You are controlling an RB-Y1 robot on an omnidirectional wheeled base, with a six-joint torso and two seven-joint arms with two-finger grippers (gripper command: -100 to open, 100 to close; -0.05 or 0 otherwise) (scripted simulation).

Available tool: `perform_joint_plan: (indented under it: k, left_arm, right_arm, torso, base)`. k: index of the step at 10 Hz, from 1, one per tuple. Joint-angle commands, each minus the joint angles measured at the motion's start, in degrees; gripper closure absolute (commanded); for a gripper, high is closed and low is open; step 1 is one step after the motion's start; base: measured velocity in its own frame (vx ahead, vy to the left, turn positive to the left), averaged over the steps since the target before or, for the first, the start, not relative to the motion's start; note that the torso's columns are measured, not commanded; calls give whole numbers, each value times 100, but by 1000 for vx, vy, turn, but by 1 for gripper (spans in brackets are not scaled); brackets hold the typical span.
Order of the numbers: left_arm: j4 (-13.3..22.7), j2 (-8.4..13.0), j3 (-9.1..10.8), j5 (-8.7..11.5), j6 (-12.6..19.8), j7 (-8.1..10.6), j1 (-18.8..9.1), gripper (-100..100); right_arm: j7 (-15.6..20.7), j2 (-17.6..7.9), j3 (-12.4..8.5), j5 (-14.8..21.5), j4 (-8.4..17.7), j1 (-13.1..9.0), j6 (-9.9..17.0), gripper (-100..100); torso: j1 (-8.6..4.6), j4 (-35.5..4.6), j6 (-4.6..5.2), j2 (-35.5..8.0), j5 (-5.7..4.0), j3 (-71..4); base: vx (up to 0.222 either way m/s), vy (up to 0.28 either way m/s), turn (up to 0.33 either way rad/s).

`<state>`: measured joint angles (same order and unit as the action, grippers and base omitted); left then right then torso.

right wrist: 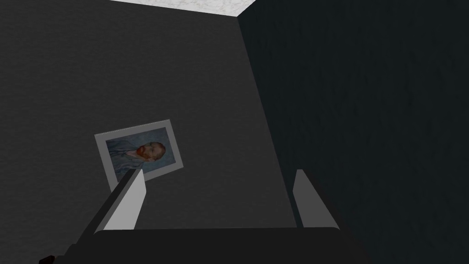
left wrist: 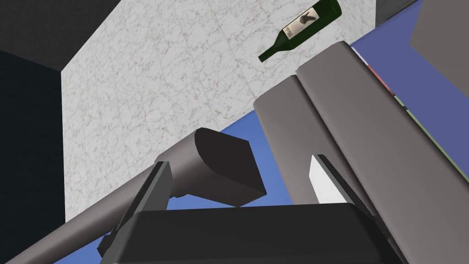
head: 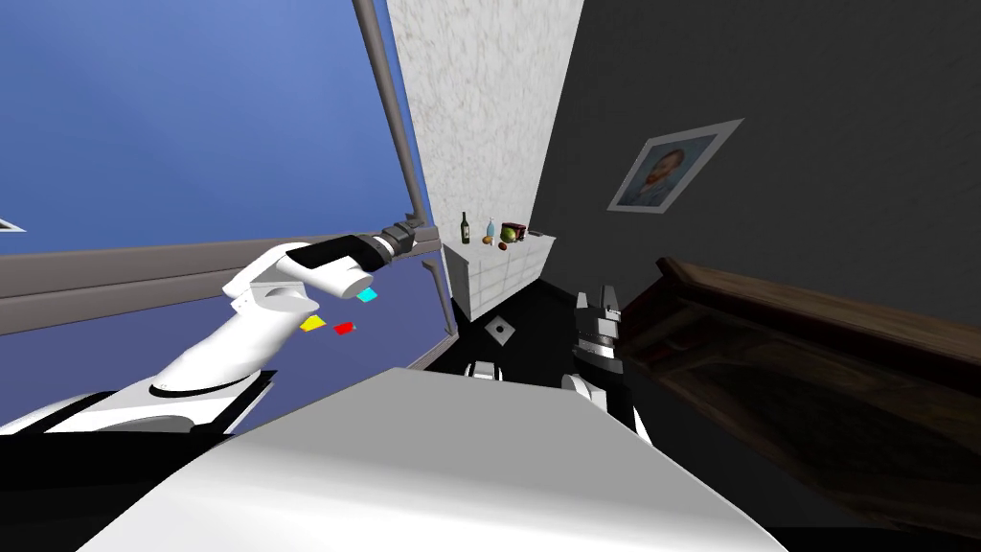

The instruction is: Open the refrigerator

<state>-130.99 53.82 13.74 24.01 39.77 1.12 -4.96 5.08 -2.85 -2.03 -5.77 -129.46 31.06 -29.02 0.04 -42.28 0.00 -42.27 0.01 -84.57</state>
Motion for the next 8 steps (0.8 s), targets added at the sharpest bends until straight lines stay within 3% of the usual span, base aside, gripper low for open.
perform_joint_plan:
  k: [1, 7, 8]
  left_arm:
    - [45, 198, 31, 94, 318, 19, -159, -100]
    - [102, 833, 177, 408, 1126, 83, -557, -100]
    - [76, 754, 151, 351, 1057, 83, -520, -100]
  right_arm:
    - [0, 0, 0, 0, 0, 0, 0, 0]
    - [0, 0, 0, 0, 0, 0, 0, 0]
    - [0, 0, 0, 0, 0, 0, 0, 0]
  torso:
    - [-6, 1, 0, 3, -1, -2]
    - [-2, 3, 2, 8, -1, -6]
    - [0, 1, 0, 3, 0, -2]
  base:
    - [27, -58, 9]
    - [28, -56, 10]
    - [16, -22, 3]
